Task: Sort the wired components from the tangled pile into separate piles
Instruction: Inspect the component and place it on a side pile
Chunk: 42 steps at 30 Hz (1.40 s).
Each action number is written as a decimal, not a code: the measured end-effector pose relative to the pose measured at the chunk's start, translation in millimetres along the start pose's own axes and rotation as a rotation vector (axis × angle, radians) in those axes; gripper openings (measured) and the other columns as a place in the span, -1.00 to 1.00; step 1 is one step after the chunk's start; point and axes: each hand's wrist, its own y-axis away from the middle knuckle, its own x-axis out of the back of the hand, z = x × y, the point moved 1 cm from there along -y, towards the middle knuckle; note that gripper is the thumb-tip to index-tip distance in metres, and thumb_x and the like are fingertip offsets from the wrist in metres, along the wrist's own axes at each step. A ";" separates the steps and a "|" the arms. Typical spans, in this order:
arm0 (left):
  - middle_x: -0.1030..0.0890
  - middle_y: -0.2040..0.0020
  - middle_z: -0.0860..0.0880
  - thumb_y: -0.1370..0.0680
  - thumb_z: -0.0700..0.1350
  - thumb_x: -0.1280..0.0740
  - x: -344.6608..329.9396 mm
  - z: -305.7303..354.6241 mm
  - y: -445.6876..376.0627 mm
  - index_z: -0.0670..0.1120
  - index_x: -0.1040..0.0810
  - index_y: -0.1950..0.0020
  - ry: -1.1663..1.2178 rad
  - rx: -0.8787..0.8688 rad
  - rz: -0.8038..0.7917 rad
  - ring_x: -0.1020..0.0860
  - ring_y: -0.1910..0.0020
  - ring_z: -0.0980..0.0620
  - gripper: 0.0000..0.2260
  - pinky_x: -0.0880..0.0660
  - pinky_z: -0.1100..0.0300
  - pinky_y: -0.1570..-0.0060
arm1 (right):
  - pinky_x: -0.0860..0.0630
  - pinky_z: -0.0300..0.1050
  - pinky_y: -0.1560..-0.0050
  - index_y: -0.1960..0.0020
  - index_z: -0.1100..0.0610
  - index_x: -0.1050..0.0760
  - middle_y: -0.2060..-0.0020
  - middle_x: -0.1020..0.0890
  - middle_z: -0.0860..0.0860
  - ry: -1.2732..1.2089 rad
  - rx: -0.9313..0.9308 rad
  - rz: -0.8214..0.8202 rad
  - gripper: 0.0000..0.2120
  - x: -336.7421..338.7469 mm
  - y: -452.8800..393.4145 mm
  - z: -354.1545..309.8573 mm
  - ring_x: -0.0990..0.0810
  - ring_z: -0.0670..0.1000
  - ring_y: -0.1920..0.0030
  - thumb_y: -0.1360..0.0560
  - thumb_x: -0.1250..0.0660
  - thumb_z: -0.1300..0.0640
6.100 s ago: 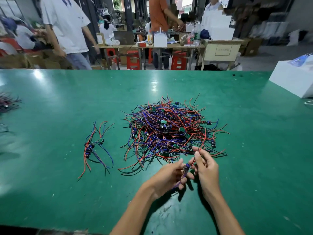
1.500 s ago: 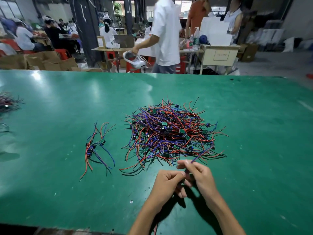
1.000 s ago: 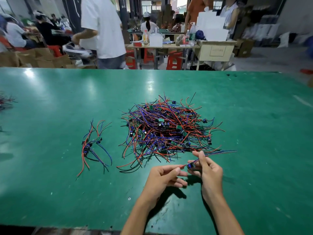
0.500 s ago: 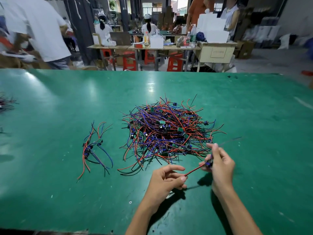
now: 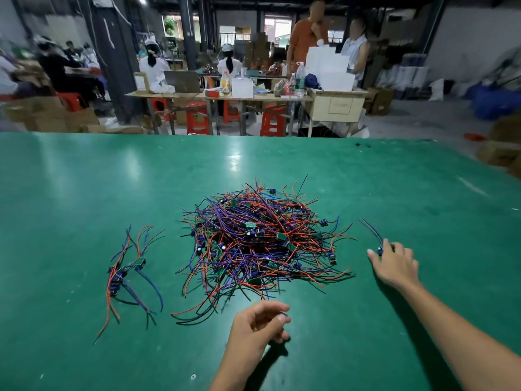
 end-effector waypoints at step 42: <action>-0.72 0.09 -0.14 -0.62 -0.24 -0.35 -21.8 23.6 -0.4 -0.10 -0.68 -0.08 -0.014 -0.086 0.068 -0.62 0.25 -0.01 -0.87 -0.52 0.22 0.24 | -0.58 -0.30 0.02 -0.05 0.04 -0.67 0.09 -0.72 0.02 -1.505 0.171 0.307 -0.83 33.0 125.4 -105.2 -0.65 -0.08 0.14 -0.56 -0.43 0.28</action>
